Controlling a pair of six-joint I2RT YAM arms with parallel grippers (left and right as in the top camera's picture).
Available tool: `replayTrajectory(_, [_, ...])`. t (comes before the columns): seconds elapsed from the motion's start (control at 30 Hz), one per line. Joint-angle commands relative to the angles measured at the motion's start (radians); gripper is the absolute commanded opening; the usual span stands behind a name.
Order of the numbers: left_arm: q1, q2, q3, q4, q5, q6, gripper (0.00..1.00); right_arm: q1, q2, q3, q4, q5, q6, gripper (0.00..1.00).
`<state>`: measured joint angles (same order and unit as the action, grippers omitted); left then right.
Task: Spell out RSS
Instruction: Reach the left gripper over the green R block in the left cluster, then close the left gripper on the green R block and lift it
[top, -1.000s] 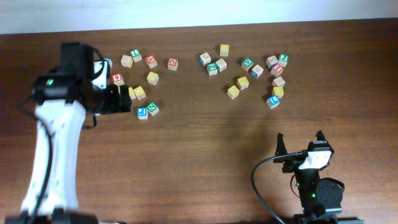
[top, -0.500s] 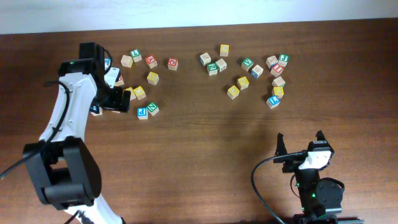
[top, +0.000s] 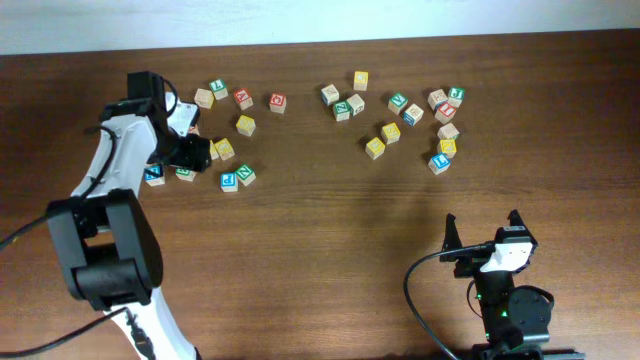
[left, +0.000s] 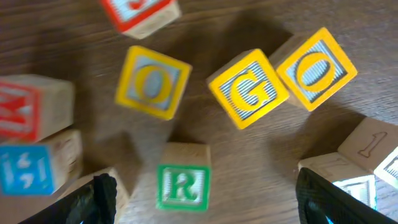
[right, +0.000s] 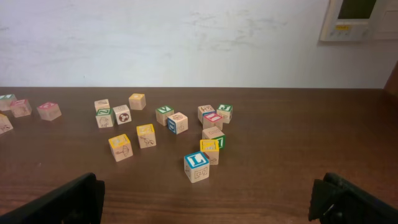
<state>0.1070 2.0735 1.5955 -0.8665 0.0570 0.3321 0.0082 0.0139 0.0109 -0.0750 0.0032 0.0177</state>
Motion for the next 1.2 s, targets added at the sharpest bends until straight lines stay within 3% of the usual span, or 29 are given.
replayTrajectory(0.0, [0.004,0.045,0.013,0.014,0.035,0.048,0.84,0.003,-0.008,-0.005,-0.007,0.009,-0.006,0.98])
replayTrajectory(0.33, [0.014,0.061,0.012,0.032,-0.027,0.049,0.84,0.003,-0.008,-0.005,-0.007,0.009,-0.006,0.98])
replayTrajectory(0.47, [0.014,0.066,0.011,0.017,0.051,0.110,0.84,0.003,-0.008,-0.005,-0.007,0.009,-0.006,0.98])
replayTrajectory(0.6, [0.014,0.089,0.011,0.016,0.051,0.112,0.69,0.003,-0.008,-0.005,-0.007,0.009,-0.006,0.98])
replayTrajectory(0.87, [0.026,0.120,0.011,0.013,0.040,0.111,0.69,0.003,-0.008,-0.005,-0.007,0.009,-0.006,0.98])
replayTrajectory(1.17, [0.044,0.120,0.011,-0.017,0.006,0.111,0.49,0.003,-0.008,-0.005,-0.007,0.009,-0.006,0.98])
